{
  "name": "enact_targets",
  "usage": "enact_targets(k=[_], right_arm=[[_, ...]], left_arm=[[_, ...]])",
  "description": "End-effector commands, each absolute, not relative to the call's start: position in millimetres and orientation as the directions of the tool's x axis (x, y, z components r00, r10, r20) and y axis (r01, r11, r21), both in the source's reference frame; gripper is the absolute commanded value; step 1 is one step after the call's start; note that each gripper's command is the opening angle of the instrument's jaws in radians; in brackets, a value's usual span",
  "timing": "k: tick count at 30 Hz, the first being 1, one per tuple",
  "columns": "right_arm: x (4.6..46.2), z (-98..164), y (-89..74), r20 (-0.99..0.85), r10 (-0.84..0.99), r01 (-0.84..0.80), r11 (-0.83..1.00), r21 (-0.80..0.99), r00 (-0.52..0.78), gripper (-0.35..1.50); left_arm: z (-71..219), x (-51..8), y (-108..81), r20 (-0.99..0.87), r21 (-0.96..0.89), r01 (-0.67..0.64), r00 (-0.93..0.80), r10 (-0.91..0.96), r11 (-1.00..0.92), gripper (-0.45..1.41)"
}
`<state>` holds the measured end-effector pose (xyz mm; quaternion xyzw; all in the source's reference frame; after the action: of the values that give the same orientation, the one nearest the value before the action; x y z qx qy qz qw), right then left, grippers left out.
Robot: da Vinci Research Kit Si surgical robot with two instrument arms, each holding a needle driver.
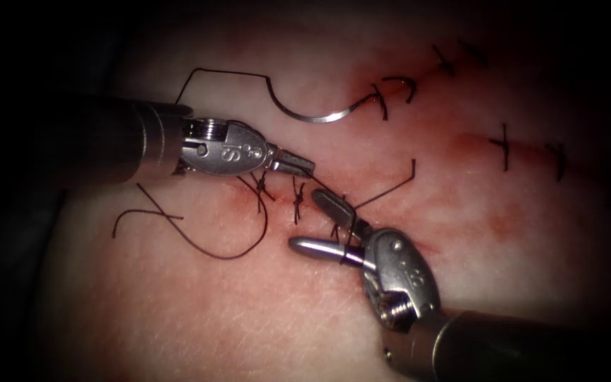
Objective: Wound Closure
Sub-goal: Tool is bound. Unwrap the tool and try again.
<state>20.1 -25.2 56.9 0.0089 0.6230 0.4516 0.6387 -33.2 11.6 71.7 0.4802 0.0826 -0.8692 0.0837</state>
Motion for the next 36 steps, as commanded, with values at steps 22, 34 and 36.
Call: enact_targets(k=[22, 34, 36], right_arm=[[18.8, 56.4, -19.3, -0.783, 0.61, -0.579, 0.598, 0.555, -0.12, 1.06], [19.8, 49.2, -22.2, -0.629, 0.772, -0.455, 0.594, 0.664, 0.09, 1.16], [20.1, 48.6, -22.8, -0.618, 0.777, -0.443, 0.6, 0.666, 0.123, 1.16]], left_arm=[[61.9, -32.2, 4.5, -0.87, -0.026, 0.185, -0.488, -0.069, -0.982, -0.45], [64.2, -32.5, 6.2, -0.846, -0.027, 0.161, -0.529, -0.064, -0.987, -0.45], [64.2, -32.9, 6.2, -0.844, -0.026, 0.158, -0.532, -0.062, -0.987, -0.45]])
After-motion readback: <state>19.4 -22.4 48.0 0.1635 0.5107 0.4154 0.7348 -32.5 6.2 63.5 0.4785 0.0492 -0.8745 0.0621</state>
